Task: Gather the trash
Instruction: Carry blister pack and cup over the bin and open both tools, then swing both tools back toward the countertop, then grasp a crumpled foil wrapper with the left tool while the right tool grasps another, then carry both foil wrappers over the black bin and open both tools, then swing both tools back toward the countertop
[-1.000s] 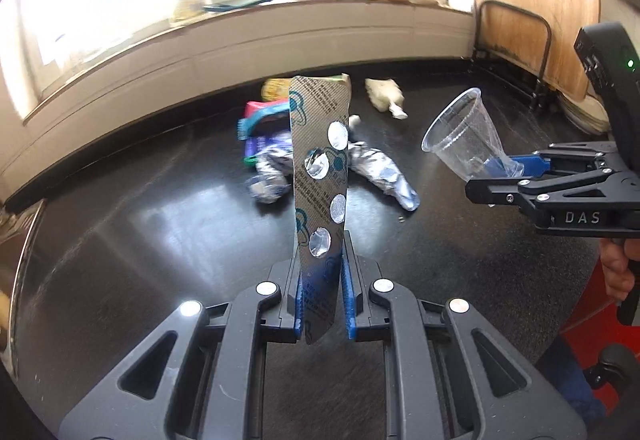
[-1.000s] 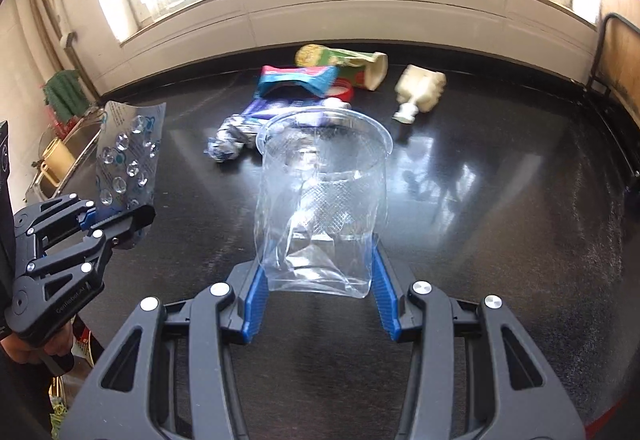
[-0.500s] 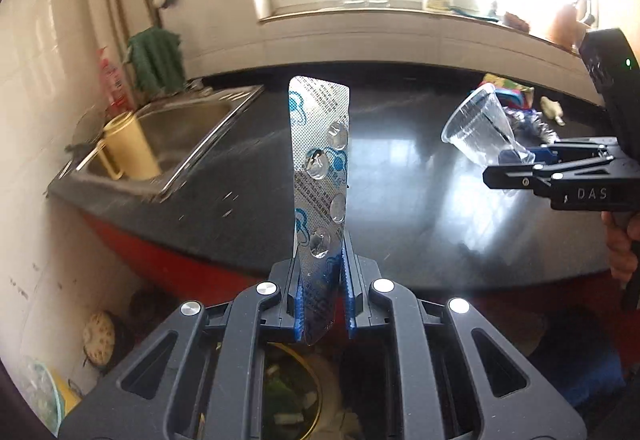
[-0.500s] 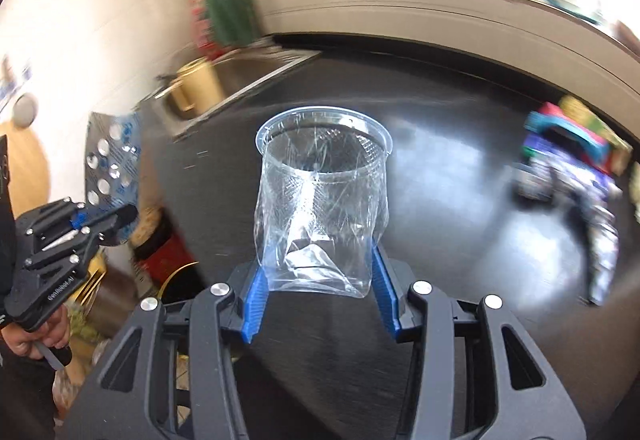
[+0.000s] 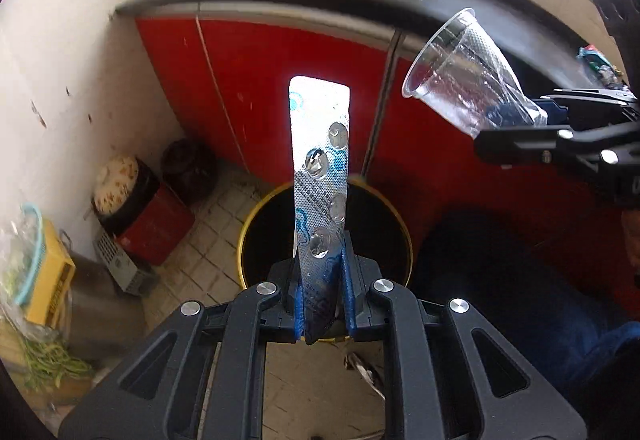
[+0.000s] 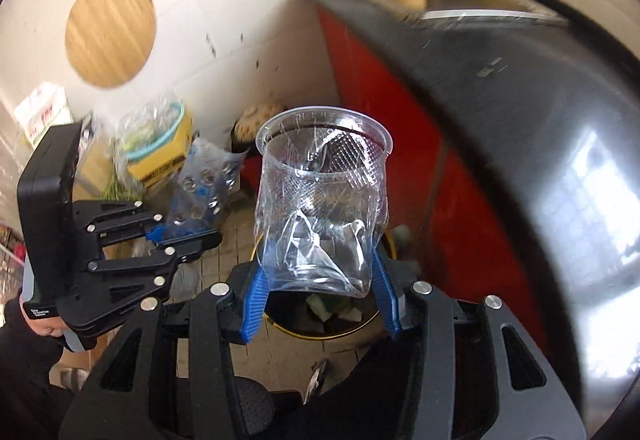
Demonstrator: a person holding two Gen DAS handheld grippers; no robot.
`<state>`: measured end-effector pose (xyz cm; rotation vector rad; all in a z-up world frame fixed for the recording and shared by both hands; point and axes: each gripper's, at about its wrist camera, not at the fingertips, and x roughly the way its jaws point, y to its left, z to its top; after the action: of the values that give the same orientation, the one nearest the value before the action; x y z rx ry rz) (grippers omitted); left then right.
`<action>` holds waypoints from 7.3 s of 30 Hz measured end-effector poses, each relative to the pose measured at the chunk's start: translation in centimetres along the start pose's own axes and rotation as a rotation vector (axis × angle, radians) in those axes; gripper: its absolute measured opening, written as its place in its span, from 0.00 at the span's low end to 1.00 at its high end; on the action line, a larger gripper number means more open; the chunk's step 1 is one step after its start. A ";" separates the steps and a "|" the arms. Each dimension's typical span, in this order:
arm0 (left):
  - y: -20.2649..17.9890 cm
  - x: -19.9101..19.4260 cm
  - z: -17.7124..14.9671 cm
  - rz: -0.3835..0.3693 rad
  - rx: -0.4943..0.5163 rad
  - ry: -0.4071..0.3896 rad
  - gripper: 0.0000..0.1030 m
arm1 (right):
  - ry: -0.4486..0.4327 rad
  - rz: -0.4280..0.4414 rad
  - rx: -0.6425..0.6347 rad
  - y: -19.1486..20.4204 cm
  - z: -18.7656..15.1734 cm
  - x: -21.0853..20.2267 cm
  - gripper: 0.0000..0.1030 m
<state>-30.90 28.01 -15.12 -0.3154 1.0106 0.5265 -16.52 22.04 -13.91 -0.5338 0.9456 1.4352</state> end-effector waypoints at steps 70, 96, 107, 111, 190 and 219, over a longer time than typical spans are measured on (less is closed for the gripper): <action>-35.1 -5.4 12.6 -0.479 0.590 -0.252 0.94 | -0.410 -0.782 0.696 -16.7 -27.2 -37.2 0.90; -51.8 6.3 22.0 -0.463 0.769 -0.076 0.93 | -0.121 -0.708 0.713 -36.5 -22.9 -31.3 0.73; -54.0 6.1 22.7 -0.488 0.785 -0.128 0.37 | -0.171 -0.682 0.697 -36.8 -22.6 -31.8 0.26; -53.8 5.5 21.8 -0.497 0.782 -0.121 0.33 | -0.176 -0.670 0.712 -35.9 -23.0 -31.8 0.25; 5.1 12.6 -3.2 -0.017 -0.223 0.158 0.75 | 0.187 -0.071 0.157 -2.5 -1.5 10.5 0.66; -12.8 -5.5 8.8 -0.097 0.321 -0.289 0.93 | -0.349 -0.483 0.355 -9.3 -10.1 -24.4 0.79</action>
<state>-19.82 20.13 -5.85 -0.0005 0.7790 0.3045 -6.85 -1.39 -1.99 -0.2133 0.7060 0.8623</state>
